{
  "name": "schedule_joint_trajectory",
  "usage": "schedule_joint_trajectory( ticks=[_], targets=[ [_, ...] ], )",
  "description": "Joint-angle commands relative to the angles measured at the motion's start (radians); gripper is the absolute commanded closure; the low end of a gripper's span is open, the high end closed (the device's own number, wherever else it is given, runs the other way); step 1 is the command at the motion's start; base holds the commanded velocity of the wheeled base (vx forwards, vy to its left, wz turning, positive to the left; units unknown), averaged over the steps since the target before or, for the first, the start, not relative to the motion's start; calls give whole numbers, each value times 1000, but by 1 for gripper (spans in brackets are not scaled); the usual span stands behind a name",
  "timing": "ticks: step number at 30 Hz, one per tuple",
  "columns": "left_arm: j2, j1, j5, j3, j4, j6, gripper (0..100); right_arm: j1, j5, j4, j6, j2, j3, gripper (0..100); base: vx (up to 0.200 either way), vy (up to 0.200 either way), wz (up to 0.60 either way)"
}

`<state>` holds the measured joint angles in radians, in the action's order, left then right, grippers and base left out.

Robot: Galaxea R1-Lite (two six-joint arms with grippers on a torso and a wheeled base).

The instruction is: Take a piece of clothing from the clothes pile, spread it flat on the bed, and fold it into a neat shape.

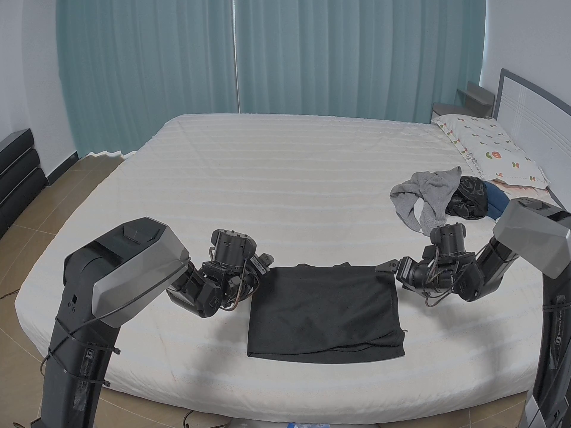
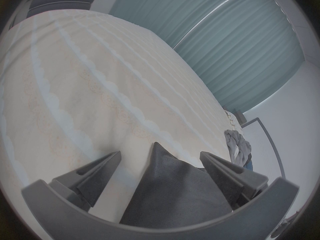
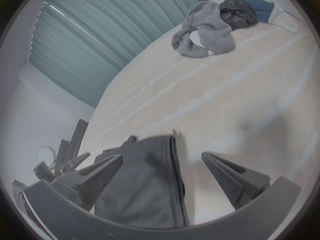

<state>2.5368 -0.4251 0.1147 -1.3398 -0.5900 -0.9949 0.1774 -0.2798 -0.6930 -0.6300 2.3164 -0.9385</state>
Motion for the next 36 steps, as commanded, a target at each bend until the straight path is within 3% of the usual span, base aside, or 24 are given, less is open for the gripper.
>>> schedule_joint_trajectory(
  ticks=[1, 7, 13, 26, 27, 36],
  targets=[
    [-141, 39, -33, 105, 4, -76, 0, 50, -70, -42, 0, -198, 250, 0, 0, 0, 0],
    [-220, 72, -133, 208, 2, -77, 0, 94, -70, -165, 3, -216, 412, 0, 0, 0, 0],
    [-207, 71, -135, 206, 4, -76, 0, 105, -71, -246, 15, -199, 492, 0, 0, 0, 0],
    [-197, 74, -136, 197, 4, -77, 0, 122, -64, -330, 18, -106, 491, 0, 0, 0, 0],
    [-196, 74, -136, 195, 4, -76, 0, 122, -62, -332, 19, -106, 494, 100, 0, 0, 0],
    [-196, 80, -138, 195, 12, -76, 0, 109, -62, -332, 42, -161, 560, 100, 0, 0, 0]
  ],
)
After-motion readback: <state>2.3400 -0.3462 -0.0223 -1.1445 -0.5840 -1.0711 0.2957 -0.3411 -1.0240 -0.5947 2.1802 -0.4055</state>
